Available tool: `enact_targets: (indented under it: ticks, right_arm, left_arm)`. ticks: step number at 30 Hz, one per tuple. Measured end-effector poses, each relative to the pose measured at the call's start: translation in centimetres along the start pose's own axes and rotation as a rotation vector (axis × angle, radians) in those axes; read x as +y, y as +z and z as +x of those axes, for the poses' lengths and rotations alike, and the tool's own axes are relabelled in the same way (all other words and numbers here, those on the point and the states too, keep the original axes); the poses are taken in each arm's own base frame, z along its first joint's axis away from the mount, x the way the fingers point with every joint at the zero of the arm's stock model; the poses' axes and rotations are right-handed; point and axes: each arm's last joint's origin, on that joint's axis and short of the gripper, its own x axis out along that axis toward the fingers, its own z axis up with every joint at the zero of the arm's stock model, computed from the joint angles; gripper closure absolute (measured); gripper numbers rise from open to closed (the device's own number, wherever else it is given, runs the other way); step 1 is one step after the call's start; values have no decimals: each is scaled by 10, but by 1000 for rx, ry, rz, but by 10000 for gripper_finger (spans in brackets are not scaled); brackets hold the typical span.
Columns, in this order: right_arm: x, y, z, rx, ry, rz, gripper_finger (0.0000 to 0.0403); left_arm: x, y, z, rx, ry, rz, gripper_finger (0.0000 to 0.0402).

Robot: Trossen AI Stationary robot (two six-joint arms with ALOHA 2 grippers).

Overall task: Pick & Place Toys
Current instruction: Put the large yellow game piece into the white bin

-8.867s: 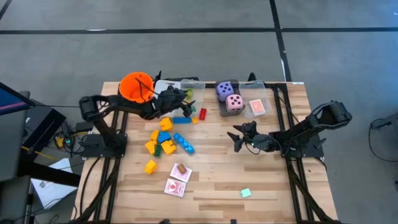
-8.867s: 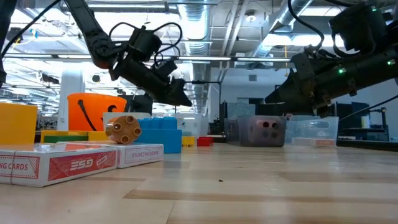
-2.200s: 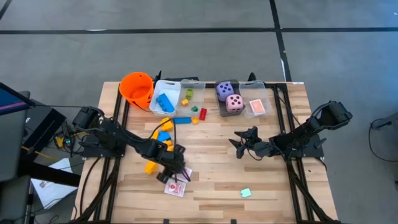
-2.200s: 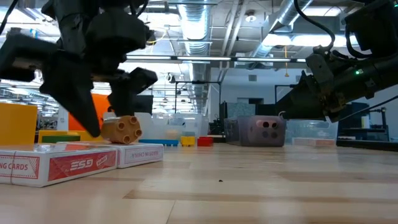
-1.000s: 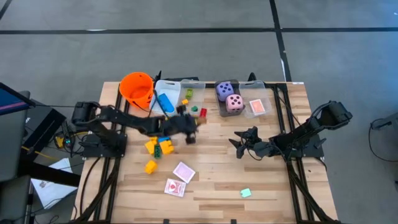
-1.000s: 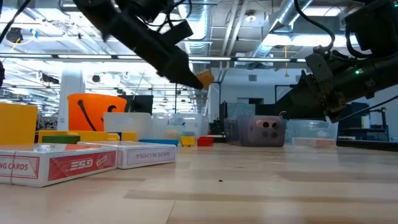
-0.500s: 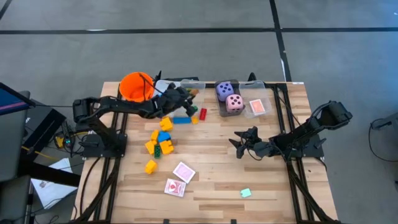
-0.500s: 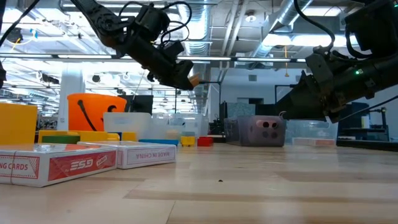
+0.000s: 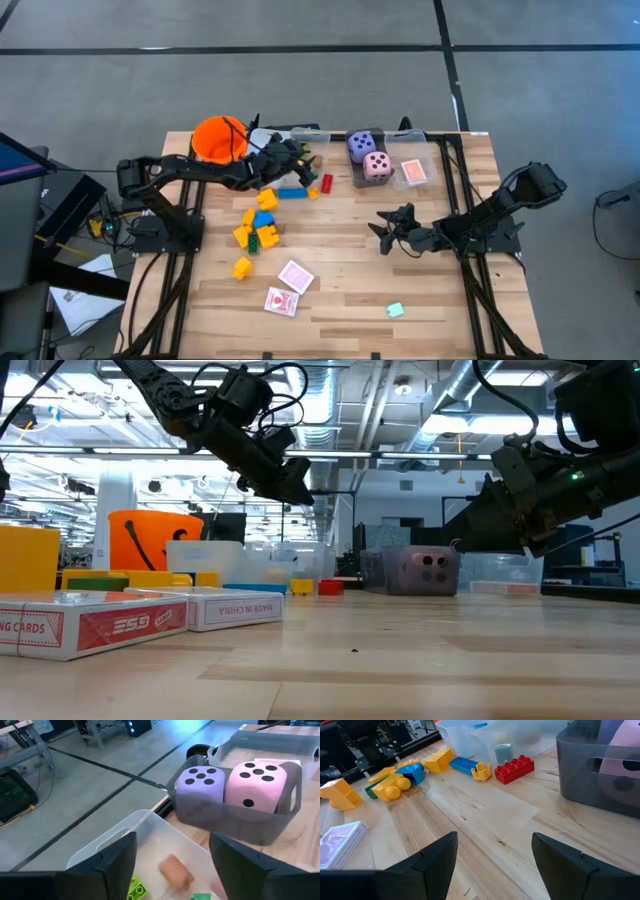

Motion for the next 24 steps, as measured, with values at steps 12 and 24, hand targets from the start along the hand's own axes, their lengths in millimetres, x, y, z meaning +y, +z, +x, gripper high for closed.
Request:
enact_targets:
  ticks: [12, 24]
  right_arm:
    - [0, 0, 0, 3, -3, -4, 154]
    - [-1, 9, 5, -57, -2, -14, 154]
  left_arm:
    - [-29, 0, -11, 15, -343, -127, 142]
    - [-106, -6, -65, 41, -705, -33, 161]
